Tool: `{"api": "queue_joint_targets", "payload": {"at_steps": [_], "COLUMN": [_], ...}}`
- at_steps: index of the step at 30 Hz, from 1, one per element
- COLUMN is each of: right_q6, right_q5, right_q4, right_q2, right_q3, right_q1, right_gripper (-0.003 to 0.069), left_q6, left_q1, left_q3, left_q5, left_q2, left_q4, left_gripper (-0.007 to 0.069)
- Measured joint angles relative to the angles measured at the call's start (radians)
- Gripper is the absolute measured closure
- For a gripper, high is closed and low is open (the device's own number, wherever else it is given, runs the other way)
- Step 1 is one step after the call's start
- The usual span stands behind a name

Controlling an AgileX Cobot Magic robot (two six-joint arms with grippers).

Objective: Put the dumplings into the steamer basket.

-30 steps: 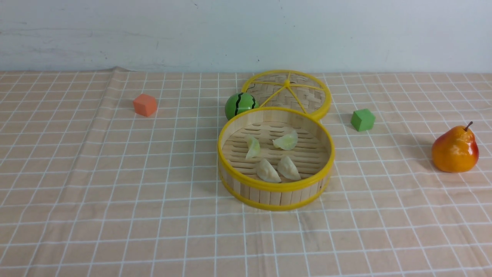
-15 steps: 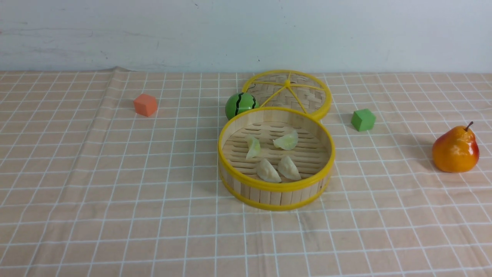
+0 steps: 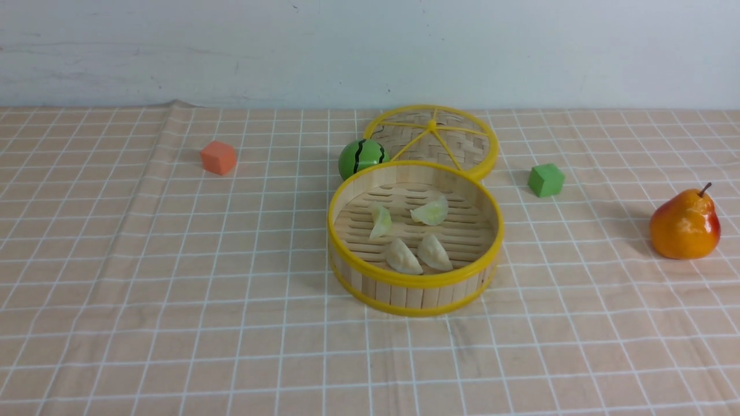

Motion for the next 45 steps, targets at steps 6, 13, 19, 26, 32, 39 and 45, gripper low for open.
{"api": "queue_joint_targets", "payload": {"at_steps": [6,13,19,26,32,39,45], "right_q6": [0.0,0.0,0.0,0.0,0.0,0.0,0.0], "right_q5": [0.0,0.0,0.0,0.0,0.0,0.0,0.0], "right_q4": [0.0,0.0,0.0,0.0,0.0,0.0,0.0], "right_q2": [0.0,0.0,0.0,0.0,0.0,0.0,0.0], "right_q3": [0.0,0.0,0.0,0.0,0.0,0.0,0.0], "right_q1": [0.0,0.0,0.0,0.0,0.0,0.0,0.0], "right_gripper": [0.0624,0.0619,0.0613,0.0608,0.0606,0.0596,0.0596], "left_q6": [0.0,0.0,0.0,0.0,0.0,0.0,0.0], "left_q1": [0.0,0.0,0.0,0.0,0.0,0.0,0.0], "left_q3": [0.0,0.0,0.0,0.0,0.0,0.0,0.0], "left_q5": [0.0,-0.002,-0.003,-0.003,-0.003,-0.003,-0.003], "left_q2": [0.0,0.0,0.0,0.0,0.0,0.0,0.0], "left_q4": [-0.001,-0.001,-0.001,-0.001,-0.001,-0.001,-0.001], "left_gripper": [0.0638,0.0638,0.0638,0.0638,0.0638,0.0638,0.0635]}}
